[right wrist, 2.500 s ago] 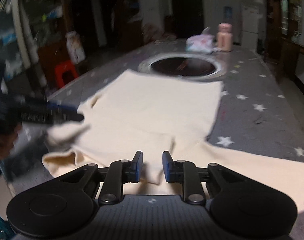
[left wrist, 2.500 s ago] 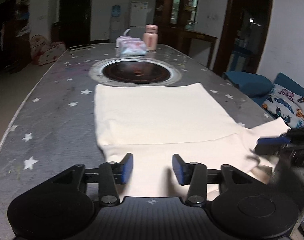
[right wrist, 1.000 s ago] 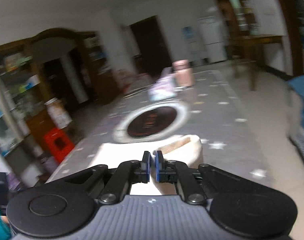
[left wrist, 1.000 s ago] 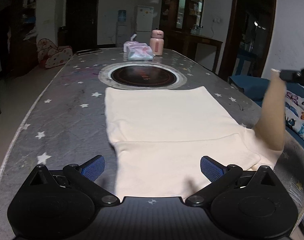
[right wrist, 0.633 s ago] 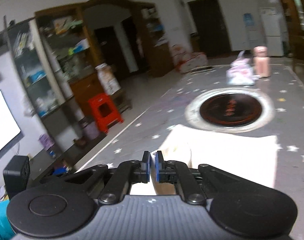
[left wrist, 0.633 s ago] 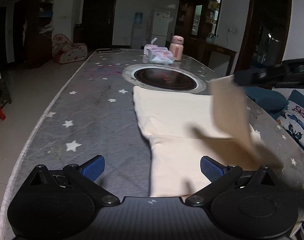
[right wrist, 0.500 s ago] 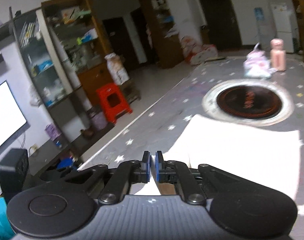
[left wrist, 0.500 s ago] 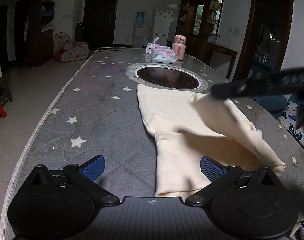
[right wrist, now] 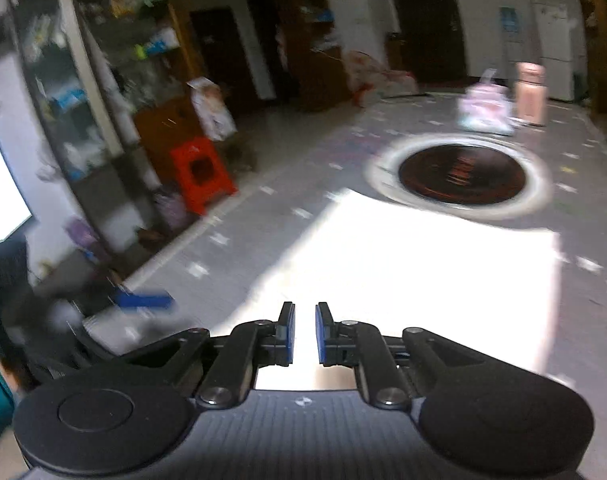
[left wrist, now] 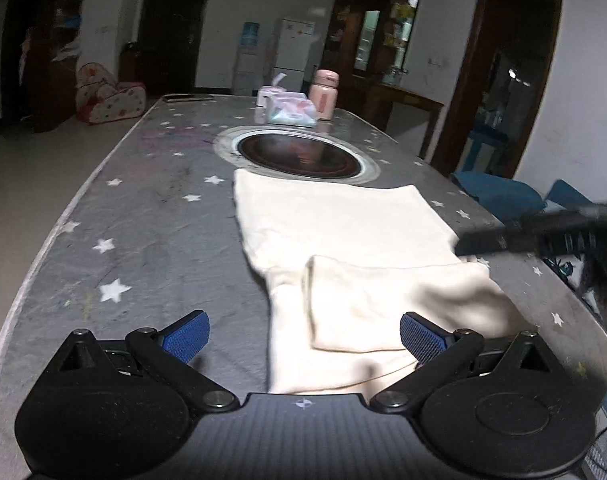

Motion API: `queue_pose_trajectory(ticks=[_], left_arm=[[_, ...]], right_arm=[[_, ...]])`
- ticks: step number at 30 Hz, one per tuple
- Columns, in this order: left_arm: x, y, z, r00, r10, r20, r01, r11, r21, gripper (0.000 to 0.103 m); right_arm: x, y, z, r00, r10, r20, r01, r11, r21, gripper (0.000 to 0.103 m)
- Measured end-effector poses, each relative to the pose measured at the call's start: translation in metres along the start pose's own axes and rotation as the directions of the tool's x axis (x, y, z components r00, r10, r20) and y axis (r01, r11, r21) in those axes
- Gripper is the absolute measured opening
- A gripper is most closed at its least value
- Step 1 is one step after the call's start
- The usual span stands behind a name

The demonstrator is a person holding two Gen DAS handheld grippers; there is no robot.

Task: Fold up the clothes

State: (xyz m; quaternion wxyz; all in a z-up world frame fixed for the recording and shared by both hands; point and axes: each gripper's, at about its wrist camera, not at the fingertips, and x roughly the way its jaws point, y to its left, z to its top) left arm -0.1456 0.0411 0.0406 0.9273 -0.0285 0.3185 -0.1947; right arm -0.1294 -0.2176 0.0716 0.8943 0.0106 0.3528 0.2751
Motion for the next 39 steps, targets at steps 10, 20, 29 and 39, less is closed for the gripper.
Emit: queue_pose_trajectory(ticks=[10,20,29,39], left_arm=[[0.031,-0.045,0.015,0.992,-0.123,-0.015,0.123,0.982,0.142,0.096],[0.069,-0.045,0.031,0.985,-0.163,-0.062,0.168,0.981,0.101,0.065],[0.075,-0.022,0.031,0.988,-0.133,-0.08,0.138,0.988,0.063,0.045],[0.065,-0.022,0.025,0.992,-0.085,-0.097,0.097,0.988,0.124,0.051]], right_arm=[[-0.022,-0.038,-0.065,0.991,-0.112,-0.077,0.115,0.993,0.035,0.01],[-0.016,-0.053,-0.031,0.993,-0.12,-0.003,0.12,0.992,0.045,0.01],[0.004,-0.066,-0.03,0.988,-0.151,-0.035,0.152,0.987,0.044,0.01],[0.011,-0.05,-0.035,0.989,-0.138,-0.049,0.137,0.99,-0.025,0.012]])
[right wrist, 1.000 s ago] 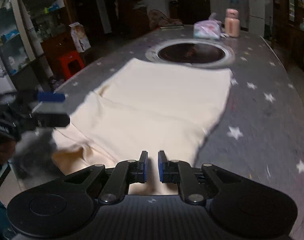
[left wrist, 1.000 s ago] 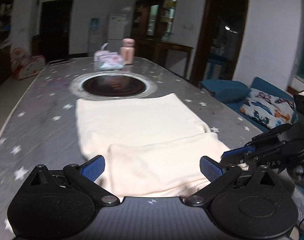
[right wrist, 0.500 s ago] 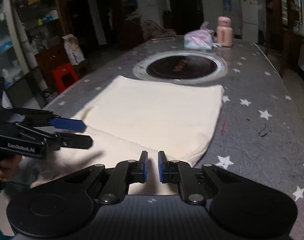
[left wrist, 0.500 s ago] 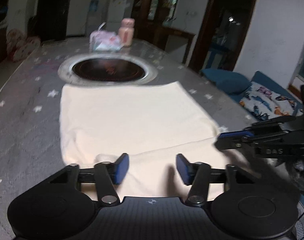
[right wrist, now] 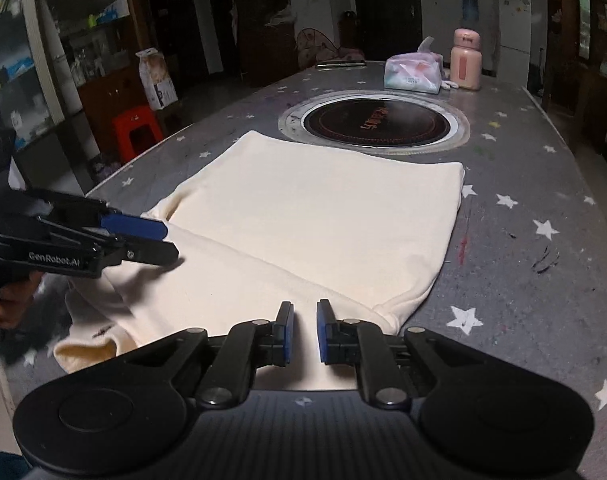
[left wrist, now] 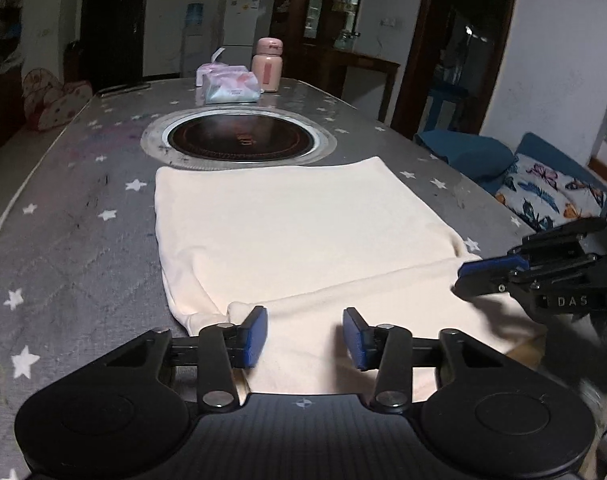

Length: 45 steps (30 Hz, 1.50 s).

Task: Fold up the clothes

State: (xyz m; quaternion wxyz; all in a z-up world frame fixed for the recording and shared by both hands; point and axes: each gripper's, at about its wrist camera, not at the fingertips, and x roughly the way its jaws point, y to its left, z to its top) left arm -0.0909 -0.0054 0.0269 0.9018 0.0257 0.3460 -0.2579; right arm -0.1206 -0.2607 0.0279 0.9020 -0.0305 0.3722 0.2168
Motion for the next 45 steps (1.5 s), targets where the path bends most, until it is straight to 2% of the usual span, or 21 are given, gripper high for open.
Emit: queue_pose_trajectory(ticks=[3,6,8,11,14,17,19,21,24,26,27,34,43,45], left_arm=[[-0.016,-0.008,-0.004,1.0,-0.008,0.011,0.008,0.999,0.05,0.052],[-0.026,-0.014,-0.012,0.999,-0.034,0.005,0.034,0.996,0.08,0.052],[-0.025,-0.018,-0.02,1.0,-0.022,-0.015,0.023,0.994,0.106,0.053],[-0.023,-0.019,-0.029,0.999,0.012,-0.036,-0.007,0.992,0.123,0.052],[-0.043,-0.017,-0.03,1.0,-0.008,-0.015,0.01,0.99,0.14,0.054],[-0.064,-0.019,-0.037,1.0,-0.023,-0.005,0.023,0.979,0.203,0.058],[-0.076,-0.024,-0.046,0.999,-0.031,-0.007,0.032,0.966,0.257,0.066],[-0.086,-0.032,-0.056,0.999,-0.042,-0.009,0.043,0.946,0.321,0.069],[-0.09,-0.046,-0.07,0.999,-0.042,-0.001,0.038,0.899,0.436,0.069],[-0.085,-0.053,-0.075,1.0,-0.023,0.016,0.012,0.873,0.488,0.069],[-0.083,-0.056,-0.078,1.0,-0.017,0.023,0.003,0.862,0.506,0.069],[-0.067,-0.06,-0.084,0.999,-0.038,0.037,0.011,0.836,0.549,0.061],[-0.064,-0.059,-0.088,0.997,-0.063,0.037,0.033,0.834,0.551,0.053],[-0.063,-0.059,-0.087,0.997,-0.067,0.036,0.036,0.836,0.548,0.046]], right_arm=[[-0.017,0.011,-0.001,1.0,0.011,0.018,-0.011,0.999,-0.044,0.021],[-0.025,0.022,-0.008,0.999,0.043,0.007,-0.042,0.996,-0.078,0.021],[-0.023,0.029,-0.017,0.998,0.056,-0.017,-0.057,0.993,-0.099,0.022],[-0.019,0.041,-0.028,0.999,0.029,-0.032,-0.034,0.987,-0.159,0.024],[-0.032,0.045,-0.027,0.999,0.028,-0.016,-0.03,0.981,-0.193,0.029],[-0.048,0.047,-0.028,1.0,0.015,-0.011,-0.018,0.97,-0.244,0.033],[-0.055,0.048,-0.032,1.0,0.007,-0.026,-0.014,0.962,-0.271,0.037],[-0.059,0.052,-0.037,0.999,-0.001,-0.042,-0.012,0.952,-0.306,0.042],[-0.066,0.058,-0.045,0.998,-0.007,-0.058,-0.015,0.929,-0.37,0.051],[-0.069,0.062,-0.05,0.998,-0.013,-0.065,-0.015,0.912,-0.409,0.052],[-0.069,0.064,-0.051,0.998,-0.017,-0.066,-0.013,0.905,-0.424,0.058],[-0.07,0.076,-0.06,0.998,-0.027,-0.053,-0.004,0.863,-0.505,0.063],[-0.062,0.077,-0.065,0.998,-0.02,-0.061,-0.015,0.848,-0.529,0.064],[-0.061,0.077,-0.065,0.998,-0.019,-0.06,-0.016,0.846,-0.533,0.064]])
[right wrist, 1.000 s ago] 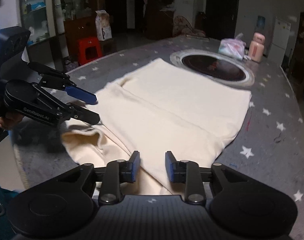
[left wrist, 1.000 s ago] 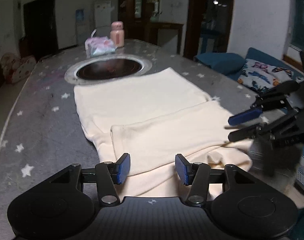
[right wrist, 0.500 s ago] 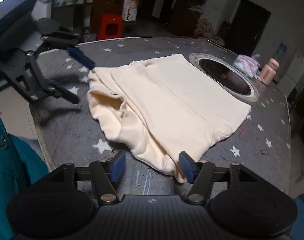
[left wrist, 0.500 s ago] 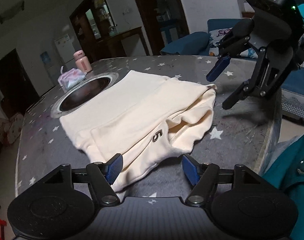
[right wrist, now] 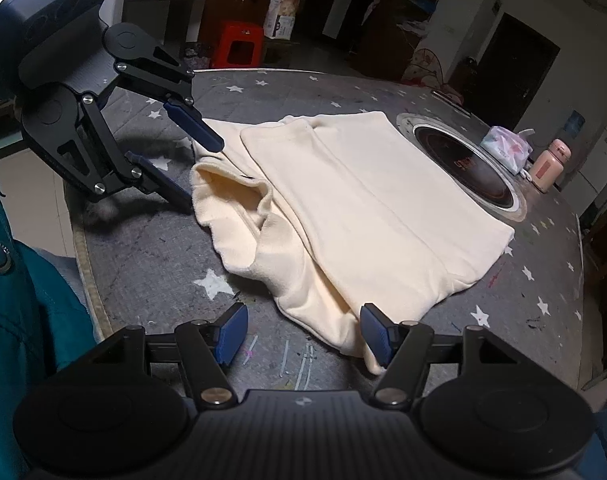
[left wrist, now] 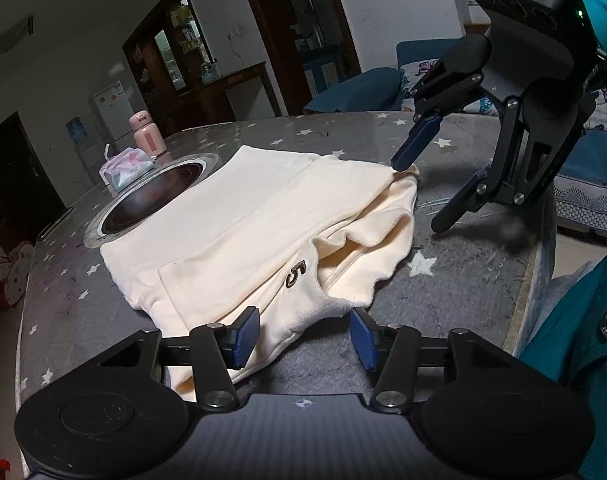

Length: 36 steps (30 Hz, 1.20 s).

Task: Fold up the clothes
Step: 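Grasp the hem with the left gripper while the right gripper grasps the hem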

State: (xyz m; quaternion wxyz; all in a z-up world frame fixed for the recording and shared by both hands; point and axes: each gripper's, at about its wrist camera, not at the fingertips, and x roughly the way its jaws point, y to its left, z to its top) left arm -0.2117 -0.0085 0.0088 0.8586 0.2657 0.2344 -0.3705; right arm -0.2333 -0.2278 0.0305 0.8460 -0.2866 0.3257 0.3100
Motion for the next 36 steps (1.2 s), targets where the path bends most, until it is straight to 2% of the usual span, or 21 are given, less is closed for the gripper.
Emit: queue_pose_trajectory(ticks=[3,5,6,9,14,19,21,22,23,24,26,30,34,36], left_arm=[[0.002,0.002,0.001,1.0,-0.01,0.004,0.01,1.0,-0.022,0.038],[0.003,0.005,0.003,1.0,-0.015,0.013,0.016,0.999,-0.046,0.027],[0.003,0.007,0.003,1.0,-0.019,0.02,0.021,0.998,-0.062,0.016],[0.0,0.017,0.009,0.998,-0.026,0.048,0.033,0.99,-0.141,0.009],[0.001,0.041,0.023,0.996,-0.022,0.092,0.046,0.961,-0.274,0.009],[0.011,0.054,0.03,0.994,-0.028,0.105,0.062,0.94,-0.336,0.009],[0.015,0.056,0.03,0.995,-0.03,0.1,0.063,0.938,-0.341,0.009],[0.015,0.057,0.029,0.995,-0.03,0.096,0.061,0.938,-0.34,0.009],[0.014,0.056,0.027,0.995,-0.028,0.092,0.057,0.94,-0.335,0.01],[0.012,0.056,0.025,0.996,-0.026,0.088,0.054,0.942,-0.33,0.013],[0.007,0.054,0.021,0.996,-0.017,0.085,0.043,0.95,-0.311,0.016],[-0.002,0.046,0.01,0.997,0.016,0.075,0.004,0.967,-0.255,0.03],[-0.002,0.037,0.0,0.998,0.047,0.039,-0.039,0.983,-0.178,0.037],[0.0,0.034,-0.003,0.997,0.07,0.032,-0.065,0.988,-0.139,0.037]], right_arm=[[0.001,-0.001,0.001,1.0,0.005,0.003,-0.005,1.0,0.002,0.064],[0.002,-0.002,0.001,1.0,0.008,0.007,-0.008,1.0,0.002,0.064],[0.003,-0.002,0.001,1.0,0.009,0.007,-0.009,1.0,0.001,0.064],[0.004,-0.003,0.001,1.0,0.01,0.013,-0.01,1.0,0.002,0.064],[0.008,-0.005,0.002,1.0,0.005,0.029,-0.005,1.0,0.006,0.064],[0.019,-0.007,0.008,0.998,-0.016,0.065,0.016,1.0,0.013,0.063],[0.026,-0.009,0.011,0.997,-0.006,0.078,0.004,1.0,0.022,0.049],[0.03,-0.011,0.014,0.997,0.004,0.075,-0.007,0.999,0.042,0.044],[0.033,-0.014,0.016,0.997,0.013,0.073,-0.018,0.998,0.067,0.03],[0.035,-0.02,0.018,0.997,0.026,0.075,-0.034,0.994,0.101,0.019],[0.037,-0.033,0.022,0.995,0.056,0.088,-0.071,0.982,0.175,0.015],[0.034,-0.054,0.029,0.99,0.085,0.117,-0.115,0.954,0.277,0.012],[0.033,-0.066,0.035,0.987,0.083,0.14,-0.124,0.941,0.315,0.012],[0.033,-0.069,0.037,0.986,0.078,0.146,-0.122,0.939,0.322,0.011]])
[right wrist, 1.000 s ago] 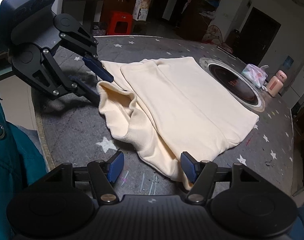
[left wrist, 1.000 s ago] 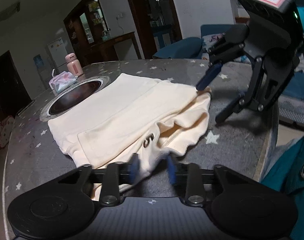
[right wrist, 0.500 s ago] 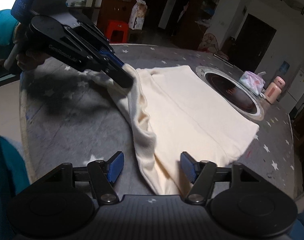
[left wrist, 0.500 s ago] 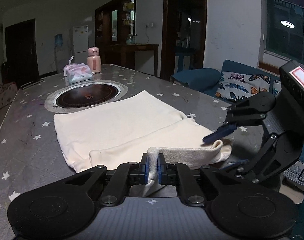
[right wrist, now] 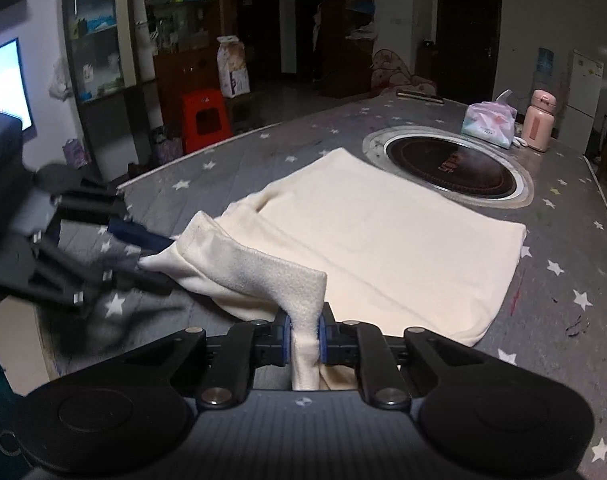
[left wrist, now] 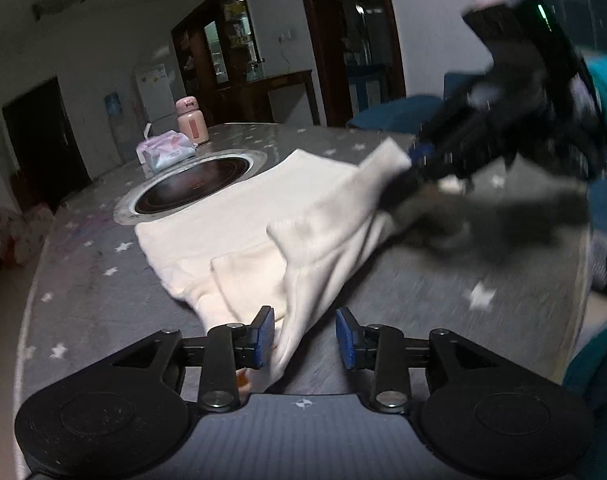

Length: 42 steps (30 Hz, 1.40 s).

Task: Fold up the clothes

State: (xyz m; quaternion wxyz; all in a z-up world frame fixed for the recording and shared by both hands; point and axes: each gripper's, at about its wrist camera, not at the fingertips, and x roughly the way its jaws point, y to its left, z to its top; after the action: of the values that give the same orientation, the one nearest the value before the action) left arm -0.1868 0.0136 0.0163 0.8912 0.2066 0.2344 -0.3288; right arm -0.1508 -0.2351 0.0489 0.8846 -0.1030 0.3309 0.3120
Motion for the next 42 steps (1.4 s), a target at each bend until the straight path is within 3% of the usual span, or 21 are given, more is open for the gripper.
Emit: queue_pose_trajectory(ticks=[5,7,9,20,26,30,36,42], left_arm=[[0.007,0.0,-0.007,0.999,0.042,-0.024,-0.04,0.997,0.074,0.035],[0.008,0.004,-0.009,0.999,0.034,-0.032,-0.033,0.998,0.058,0.016],[0.007,0.008,-0.009,0.999,0.025,-0.031,-0.024,0.999,0.036,0.01],[-0.044,0.0,0.001,0.999,-0.025,0.036,0.027,0.999,-0.045,0.008],[-0.095,-0.018,0.002,0.993,-0.106,0.051,0.11,0.99,-0.092,0.008],[-0.113,-0.025,0.011,0.992,-0.102,0.074,0.107,0.992,-0.066,0.008],[-0.087,-0.007,0.038,0.99,-0.064,0.127,0.069,0.997,-0.035,0.008],[-0.027,0.019,0.062,0.994,-0.054,0.1,0.056,0.998,-0.02,0.008]], right_arm=[[0.0,0.001,0.001,1.0,-0.006,0.009,0.006,1.0,0.002,0.011],[-0.001,0.002,0.0,1.0,-0.01,0.018,0.01,1.0,0.007,0.011],[-0.002,0.004,-0.002,1.0,-0.015,0.028,0.015,1.0,0.01,0.01],[-0.047,0.024,-0.009,0.996,-0.002,0.091,0.005,0.999,-0.039,0.01],[-0.097,0.052,-0.016,0.996,0.064,0.064,-0.059,0.995,-0.076,0.009],[-0.118,0.064,-0.015,0.995,0.09,0.039,-0.087,0.994,-0.07,0.009],[-0.12,0.049,0.002,0.996,0.05,0.069,-0.046,0.998,-0.048,0.009],[-0.09,0.009,0.02,0.998,0.001,0.065,-0.001,1.0,-0.001,0.009]])
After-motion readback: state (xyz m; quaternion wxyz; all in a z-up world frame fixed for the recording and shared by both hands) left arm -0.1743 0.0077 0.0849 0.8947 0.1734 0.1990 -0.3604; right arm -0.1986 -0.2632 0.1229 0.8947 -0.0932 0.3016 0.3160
